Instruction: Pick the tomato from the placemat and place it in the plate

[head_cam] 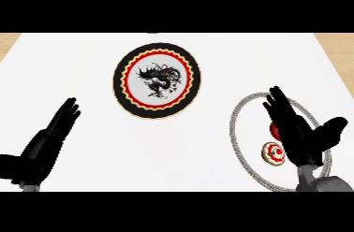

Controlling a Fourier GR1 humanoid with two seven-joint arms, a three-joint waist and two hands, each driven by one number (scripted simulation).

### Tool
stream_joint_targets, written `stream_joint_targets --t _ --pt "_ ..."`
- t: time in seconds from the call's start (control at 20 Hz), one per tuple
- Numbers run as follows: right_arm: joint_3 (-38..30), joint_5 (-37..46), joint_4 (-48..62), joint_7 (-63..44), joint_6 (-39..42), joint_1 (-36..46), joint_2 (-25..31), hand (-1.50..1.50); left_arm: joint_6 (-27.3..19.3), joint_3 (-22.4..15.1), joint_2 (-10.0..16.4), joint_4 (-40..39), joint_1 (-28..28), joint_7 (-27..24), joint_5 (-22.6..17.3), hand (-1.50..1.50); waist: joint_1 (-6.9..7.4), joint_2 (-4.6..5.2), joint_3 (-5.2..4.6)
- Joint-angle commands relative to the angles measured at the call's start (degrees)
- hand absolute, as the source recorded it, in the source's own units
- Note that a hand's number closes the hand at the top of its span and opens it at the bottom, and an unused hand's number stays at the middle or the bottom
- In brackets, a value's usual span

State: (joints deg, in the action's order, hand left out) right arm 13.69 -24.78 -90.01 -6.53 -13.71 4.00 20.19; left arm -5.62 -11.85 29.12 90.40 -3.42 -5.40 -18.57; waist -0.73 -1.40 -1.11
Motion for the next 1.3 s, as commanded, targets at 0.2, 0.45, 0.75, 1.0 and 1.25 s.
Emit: stream_joint_targets --t 0.2,0.45,0.75,1.0,1.25 --pt "13.8 4.2 -7.9 7.2 18.6 12.2 0.1 1.5 -2.6 2.7 1.0 3.7 10.8 1.7 2.4 0.0 2.97 1.13 1.36" --pt "21.2 35.4 -2.9 8.2 10.6 14.1 13.4 1.5 -2.9 3.2 1.1 3.0 13.6 4.4 1.7 0.0 0.92 1.18 1.08" --pt "15.6 24.9 5.7 30.9 2.4 0.2 -0.7 -1.5 -3.8 4.1 -0.1 1.1 17.6 7.7 3.1 0.0 0.27 1.59 1.24" --pt "6.5 21.1 0.6 34.7 8.9 0.5 5.8 -1.5 -3.3 4.6 -2.0 2.1 17.5 10.1 4.4 0.0 0.4 1.33 1.13" --pt "3.5 25.2 -11.1 18.4 8.5 3.3 14.9 -1.5 -2.9 5.6 -2.3 0.2 18.9 9.2 4.8 0.0 -0.1 1.15 1.0"
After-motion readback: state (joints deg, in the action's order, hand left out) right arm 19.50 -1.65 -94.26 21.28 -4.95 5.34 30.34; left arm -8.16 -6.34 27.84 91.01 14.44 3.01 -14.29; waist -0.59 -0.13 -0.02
